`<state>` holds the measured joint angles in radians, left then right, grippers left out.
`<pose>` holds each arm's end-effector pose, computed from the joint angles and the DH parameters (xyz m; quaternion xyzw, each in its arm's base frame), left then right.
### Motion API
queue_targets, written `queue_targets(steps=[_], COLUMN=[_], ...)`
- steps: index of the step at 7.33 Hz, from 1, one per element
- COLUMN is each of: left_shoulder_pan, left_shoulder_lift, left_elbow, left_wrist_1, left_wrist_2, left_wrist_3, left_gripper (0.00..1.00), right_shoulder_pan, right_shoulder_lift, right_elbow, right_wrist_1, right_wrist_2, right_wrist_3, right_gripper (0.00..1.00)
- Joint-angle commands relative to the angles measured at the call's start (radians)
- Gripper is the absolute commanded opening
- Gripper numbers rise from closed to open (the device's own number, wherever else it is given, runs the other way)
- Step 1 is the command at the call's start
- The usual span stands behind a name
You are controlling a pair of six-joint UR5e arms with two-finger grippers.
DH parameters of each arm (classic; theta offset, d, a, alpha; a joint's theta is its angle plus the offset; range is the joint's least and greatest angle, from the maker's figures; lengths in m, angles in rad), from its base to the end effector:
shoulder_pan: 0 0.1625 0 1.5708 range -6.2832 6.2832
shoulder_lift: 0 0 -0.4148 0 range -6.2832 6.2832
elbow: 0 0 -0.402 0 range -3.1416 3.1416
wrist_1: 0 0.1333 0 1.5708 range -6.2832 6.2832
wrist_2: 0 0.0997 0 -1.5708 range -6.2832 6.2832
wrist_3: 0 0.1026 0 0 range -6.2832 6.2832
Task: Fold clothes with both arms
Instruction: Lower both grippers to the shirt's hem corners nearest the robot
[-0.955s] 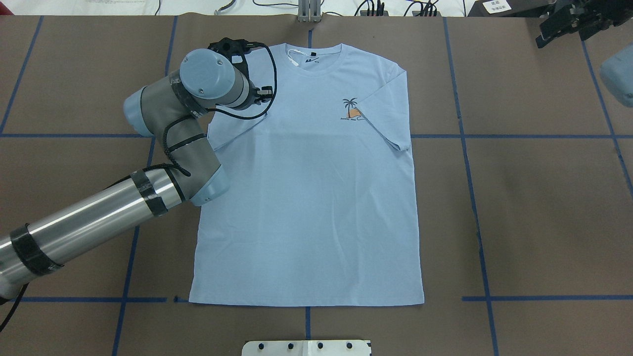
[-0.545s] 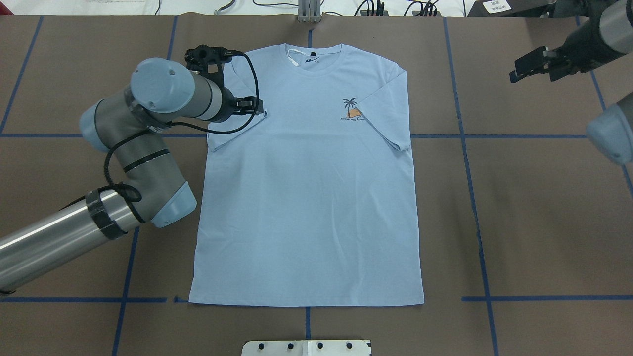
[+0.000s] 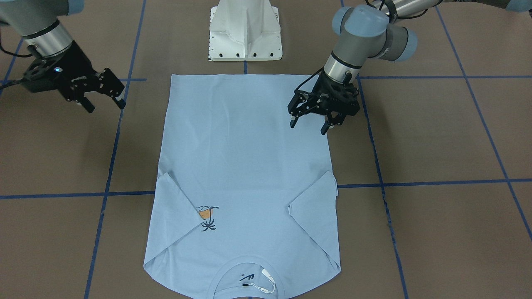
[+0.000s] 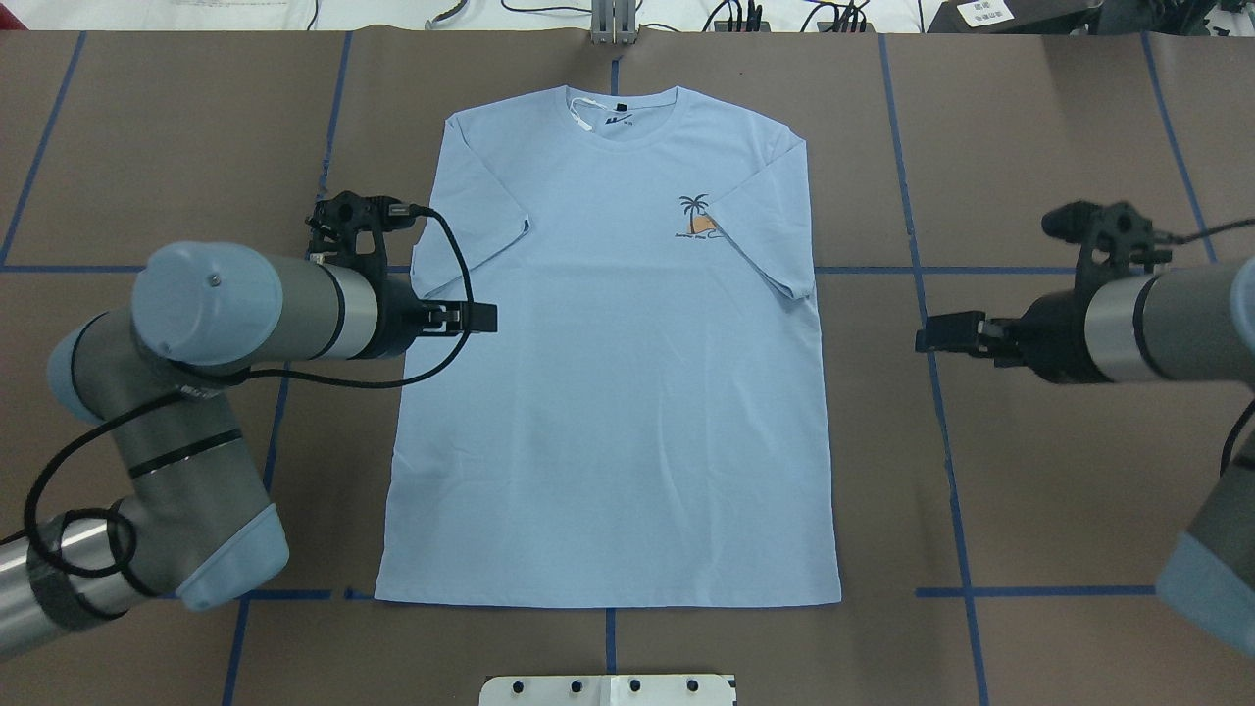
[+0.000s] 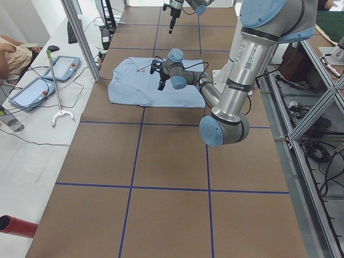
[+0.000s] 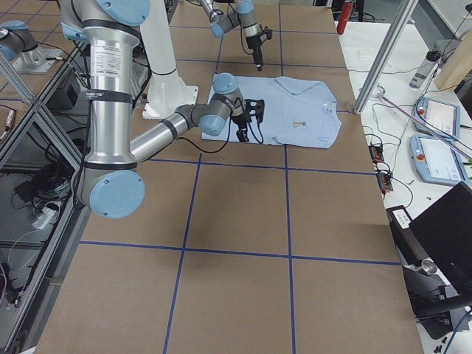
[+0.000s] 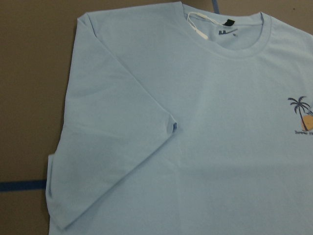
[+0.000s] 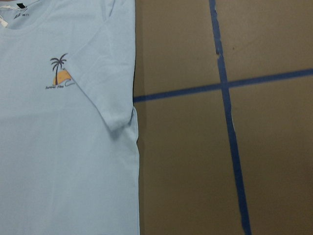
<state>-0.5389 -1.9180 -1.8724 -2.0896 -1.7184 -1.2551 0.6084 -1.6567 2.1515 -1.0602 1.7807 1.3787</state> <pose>0.4491 -0.4063 0.2578 0.1718 0.5258 -0.0523 0.8315 -0.3105 -0.3527 0.3545 0.1022 -0.4770 0.1307 0.8631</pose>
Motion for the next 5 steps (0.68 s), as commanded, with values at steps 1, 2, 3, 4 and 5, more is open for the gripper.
queue_targets(steps=[1, 2, 3, 4, 5], left_shoulder_pan=[0.142, 0.175, 0.253, 0.342, 0.426], left_shoulder_lift=[0.133, 0.204, 0.288, 0.321, 0.332], left_elbow=[-0.132, -0.195, -0.255, -0.257, -0.251], left_wrist_1=[-0.004, -0.006, -0.007, -0.007, -0.006], left_wrist_2=[0.121, 0.12, 0.131, 0.201, 0.288], left_wrist_3=[-0.119, -0.131, -0.208, -0.304, -0.422], left_gripper=[1.0, 1.0, 1.0, 1.0, 0.82], right_shoulder_pan=[-0.345, -0.463, -0.557, -0.576, -0.579], right_shoulder_lift=[-0.104, -0.147, -0.173, -0.173, -0.173], right_elbow=[0.083, 0.112, 0.137, 0.142, 0.142], right_wrist_1=[0.003, 0.003, 0.0, -0.003, -0.004], right_wrist_2=[-0.35, -0.444, -0.536, -0.546, -0.546], right_wrist_3=[0.277, 0.372, 0.423, 0.459, 0.47], right_gripper=[1.0, 1.0, 0.99, 0.96, 0.95])
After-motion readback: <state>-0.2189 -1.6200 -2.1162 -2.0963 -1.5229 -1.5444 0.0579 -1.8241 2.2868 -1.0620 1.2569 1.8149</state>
